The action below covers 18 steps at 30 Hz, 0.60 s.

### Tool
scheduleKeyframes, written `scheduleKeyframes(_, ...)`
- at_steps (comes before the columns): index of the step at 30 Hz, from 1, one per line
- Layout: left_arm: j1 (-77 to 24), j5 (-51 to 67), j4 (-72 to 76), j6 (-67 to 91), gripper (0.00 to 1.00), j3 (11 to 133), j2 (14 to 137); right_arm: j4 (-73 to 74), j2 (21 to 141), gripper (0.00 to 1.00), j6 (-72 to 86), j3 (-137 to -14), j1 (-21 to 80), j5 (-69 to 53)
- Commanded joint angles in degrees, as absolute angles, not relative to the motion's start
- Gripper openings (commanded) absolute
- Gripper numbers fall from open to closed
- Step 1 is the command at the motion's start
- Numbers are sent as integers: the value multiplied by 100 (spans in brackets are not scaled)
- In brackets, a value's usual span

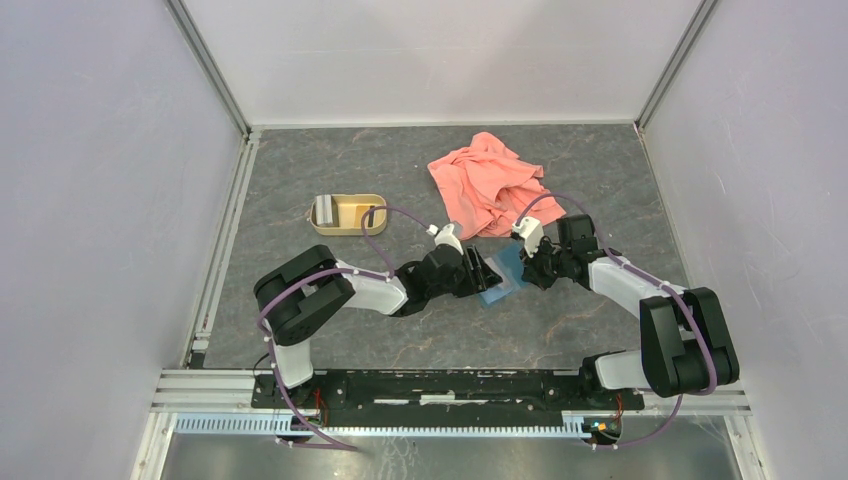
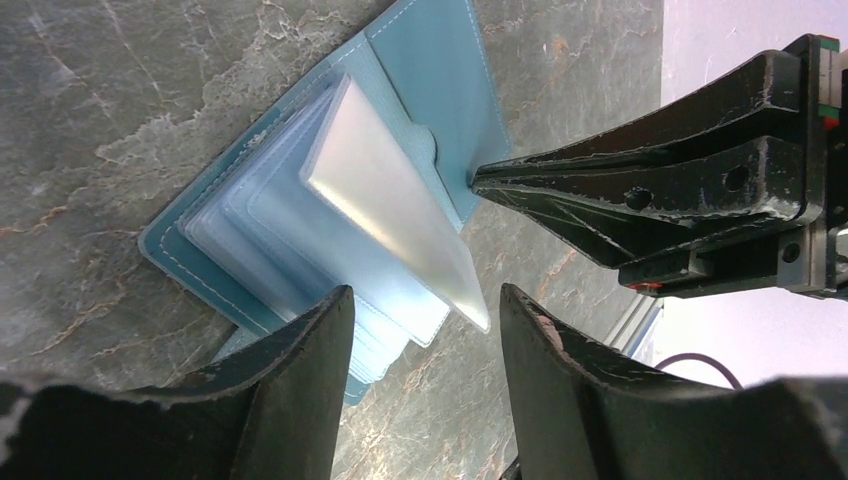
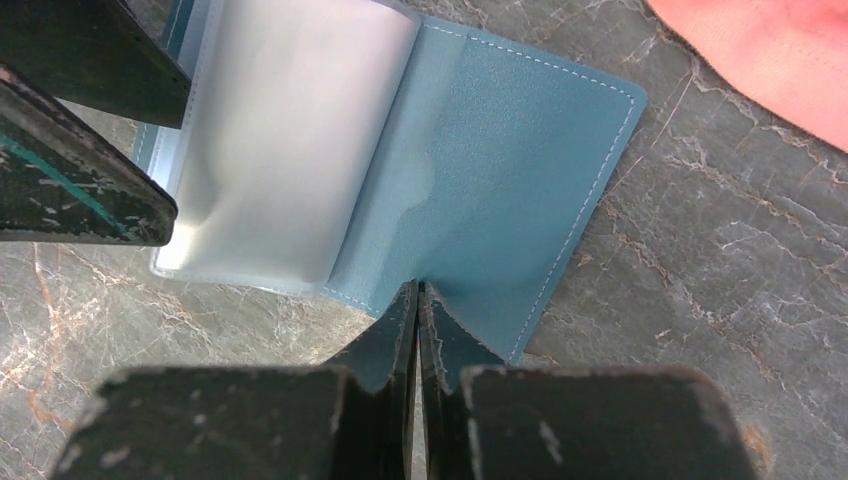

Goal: Put the credit cards into the card holder
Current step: Open the card holder at the center of the board.

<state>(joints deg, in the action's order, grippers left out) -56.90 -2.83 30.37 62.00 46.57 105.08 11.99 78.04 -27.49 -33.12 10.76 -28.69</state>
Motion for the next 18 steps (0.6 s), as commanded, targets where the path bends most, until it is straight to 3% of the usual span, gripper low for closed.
scheduleKeyframes(1, -5647, -260, 3269, 6392, 61, 4542, 10371, 1161, 7671, 7, -2830, -3410, 1100, -2996)
scheduleKeyframes(18, -5458, -79, 3336, 6428, 56, 4523, 10352, 1160, 7678, 7, -2830, -3410, 1112, -2980)
